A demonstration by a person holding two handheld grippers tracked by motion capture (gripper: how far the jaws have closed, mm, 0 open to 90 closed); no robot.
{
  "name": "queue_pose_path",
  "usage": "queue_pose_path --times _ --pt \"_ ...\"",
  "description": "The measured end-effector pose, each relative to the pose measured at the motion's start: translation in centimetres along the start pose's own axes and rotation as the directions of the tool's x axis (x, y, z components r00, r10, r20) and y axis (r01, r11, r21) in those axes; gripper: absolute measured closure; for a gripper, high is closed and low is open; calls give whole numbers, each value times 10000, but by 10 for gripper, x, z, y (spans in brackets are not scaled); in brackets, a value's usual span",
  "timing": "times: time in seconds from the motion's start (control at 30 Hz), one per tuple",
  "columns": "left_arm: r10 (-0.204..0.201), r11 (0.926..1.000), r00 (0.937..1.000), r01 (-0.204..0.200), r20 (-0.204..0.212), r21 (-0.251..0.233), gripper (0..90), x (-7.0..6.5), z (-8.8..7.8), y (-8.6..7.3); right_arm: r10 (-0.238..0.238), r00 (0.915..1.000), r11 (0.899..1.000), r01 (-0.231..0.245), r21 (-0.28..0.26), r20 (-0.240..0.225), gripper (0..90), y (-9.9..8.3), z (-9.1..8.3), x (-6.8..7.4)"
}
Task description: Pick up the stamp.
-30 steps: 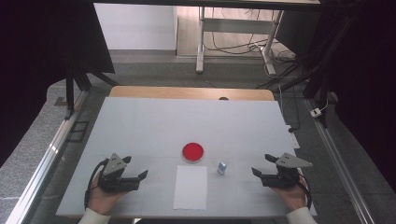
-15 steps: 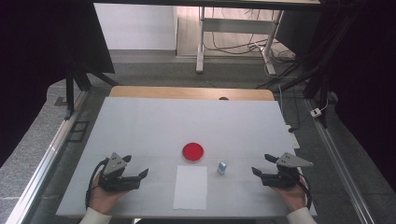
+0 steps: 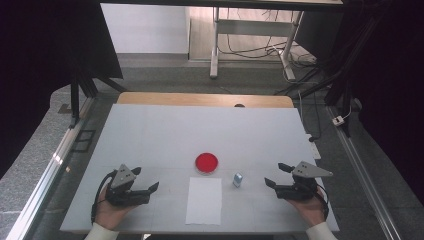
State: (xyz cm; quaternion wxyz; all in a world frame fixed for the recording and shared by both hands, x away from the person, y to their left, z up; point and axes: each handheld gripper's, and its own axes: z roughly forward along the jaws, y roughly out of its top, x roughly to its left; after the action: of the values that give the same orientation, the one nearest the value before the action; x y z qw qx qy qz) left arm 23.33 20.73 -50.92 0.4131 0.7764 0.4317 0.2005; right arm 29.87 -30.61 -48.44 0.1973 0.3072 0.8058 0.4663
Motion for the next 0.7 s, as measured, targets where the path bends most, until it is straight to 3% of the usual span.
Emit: queue_pose_path --times 0.4,0.7 --pt "2 10000 10000 -3 31 95 177 -3 0 -1 -429 9980 9990 423 -141 -466 231 16 10 19" --pt "45 9999 9999 -46 110 151 176 -3 1 -3 -491 9954 9987 500 90 -821 236 28 25 33"
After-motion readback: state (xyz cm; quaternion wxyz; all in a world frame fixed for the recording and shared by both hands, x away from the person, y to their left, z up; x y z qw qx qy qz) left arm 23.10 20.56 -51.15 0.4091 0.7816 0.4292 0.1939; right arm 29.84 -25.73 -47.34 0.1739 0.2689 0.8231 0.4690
